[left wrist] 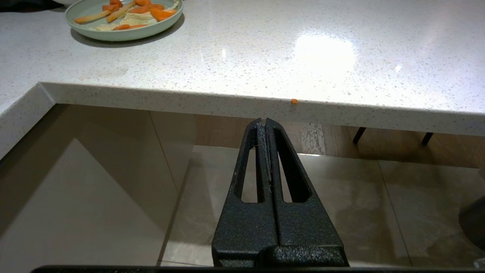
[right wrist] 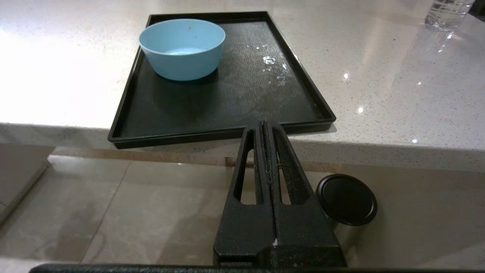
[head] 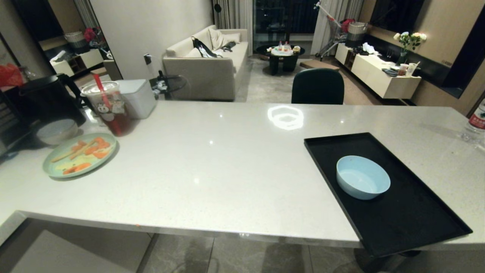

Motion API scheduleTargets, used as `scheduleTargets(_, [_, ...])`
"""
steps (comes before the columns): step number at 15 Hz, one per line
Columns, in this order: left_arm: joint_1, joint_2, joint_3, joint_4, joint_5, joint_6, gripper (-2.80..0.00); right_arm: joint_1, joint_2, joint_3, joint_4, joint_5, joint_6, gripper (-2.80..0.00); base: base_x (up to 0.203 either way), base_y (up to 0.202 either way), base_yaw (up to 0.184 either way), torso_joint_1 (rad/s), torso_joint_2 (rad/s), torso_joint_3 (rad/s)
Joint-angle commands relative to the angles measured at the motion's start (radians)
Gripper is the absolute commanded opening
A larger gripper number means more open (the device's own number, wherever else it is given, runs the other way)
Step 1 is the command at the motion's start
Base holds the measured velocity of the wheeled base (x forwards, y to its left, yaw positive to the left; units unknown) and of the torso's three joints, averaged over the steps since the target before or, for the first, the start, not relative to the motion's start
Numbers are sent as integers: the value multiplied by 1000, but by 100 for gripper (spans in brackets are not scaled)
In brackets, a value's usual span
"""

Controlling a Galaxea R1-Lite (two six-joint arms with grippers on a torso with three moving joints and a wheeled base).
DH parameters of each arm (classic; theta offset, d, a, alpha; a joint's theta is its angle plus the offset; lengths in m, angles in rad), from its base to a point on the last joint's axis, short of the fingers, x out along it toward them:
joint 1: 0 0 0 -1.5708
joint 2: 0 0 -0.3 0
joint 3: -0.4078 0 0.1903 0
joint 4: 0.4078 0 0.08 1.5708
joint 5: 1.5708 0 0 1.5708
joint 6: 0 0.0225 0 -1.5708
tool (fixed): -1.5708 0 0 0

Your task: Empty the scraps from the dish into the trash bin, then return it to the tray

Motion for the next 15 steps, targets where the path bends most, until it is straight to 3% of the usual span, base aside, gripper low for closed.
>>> scheduleTargets(1, [0, 0, 0, -1, 0, 0, -280, 0, -5, 0, -1, 0, -1, -280, 0, 0, 0, 0, 0, 0])
scheduleTargets(15, [0, 0, 0, -1, 0, 0, -280, 0, -5, 0, 0, -2, 25, -280, 0, 0, 0, 0, 0, 0])
